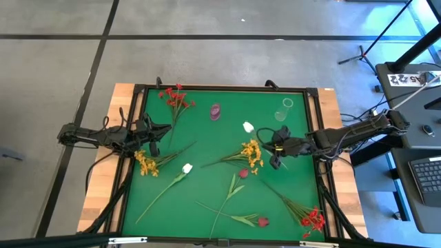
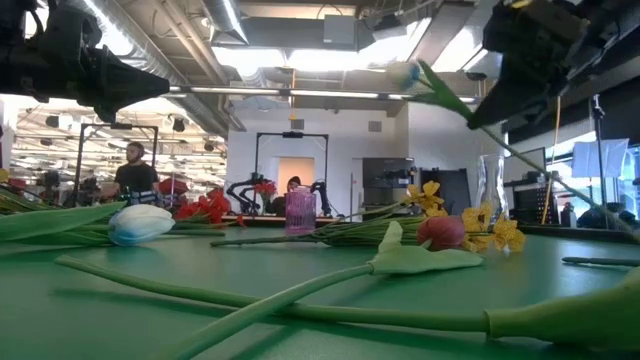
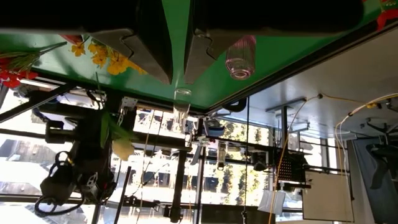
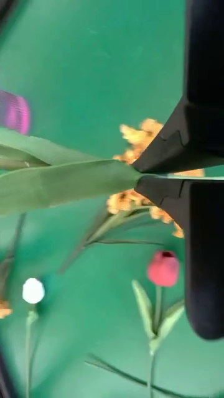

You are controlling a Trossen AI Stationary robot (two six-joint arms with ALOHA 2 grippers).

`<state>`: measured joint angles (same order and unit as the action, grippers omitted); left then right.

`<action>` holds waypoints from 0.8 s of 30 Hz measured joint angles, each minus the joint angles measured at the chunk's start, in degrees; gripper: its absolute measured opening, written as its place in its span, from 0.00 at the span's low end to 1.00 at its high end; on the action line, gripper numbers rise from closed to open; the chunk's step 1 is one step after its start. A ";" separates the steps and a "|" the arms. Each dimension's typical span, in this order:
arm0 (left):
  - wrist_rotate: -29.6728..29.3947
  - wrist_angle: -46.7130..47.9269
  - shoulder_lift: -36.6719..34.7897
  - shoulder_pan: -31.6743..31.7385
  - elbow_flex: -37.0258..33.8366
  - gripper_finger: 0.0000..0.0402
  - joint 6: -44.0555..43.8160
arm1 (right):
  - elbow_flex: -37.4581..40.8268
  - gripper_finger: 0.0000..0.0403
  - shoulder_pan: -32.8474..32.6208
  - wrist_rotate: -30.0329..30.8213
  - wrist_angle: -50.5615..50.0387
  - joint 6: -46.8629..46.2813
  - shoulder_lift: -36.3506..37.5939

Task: Sort flowers into vase by color
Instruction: Put the top white flower into the transparent vase

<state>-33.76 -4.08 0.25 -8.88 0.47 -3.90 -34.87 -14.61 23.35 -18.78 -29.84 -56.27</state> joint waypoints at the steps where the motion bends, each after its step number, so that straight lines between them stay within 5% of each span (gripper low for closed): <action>1: 0.00 -0.01 0.00 0.00 0.00 0.10 0.01 | 0.00 0.01 0.00 0.78 0.68 0.77 0.32; 16: -0.01 -0.01 0.00 0.00 0.00 0.10 0.00 | 0.00 0.01 0.00 15.96 5.53 9.26 13.29; 24: -0.01 -0.01 0.00 -0.01 0.00 0.10 0.00 | 0.00 0.01 0.00 30.84 5.90 13.47 19.58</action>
<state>-33.76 -4.08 0.25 -8.88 0.47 -3.90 -34.87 -14.61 54.20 -12.88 -16.36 -36.68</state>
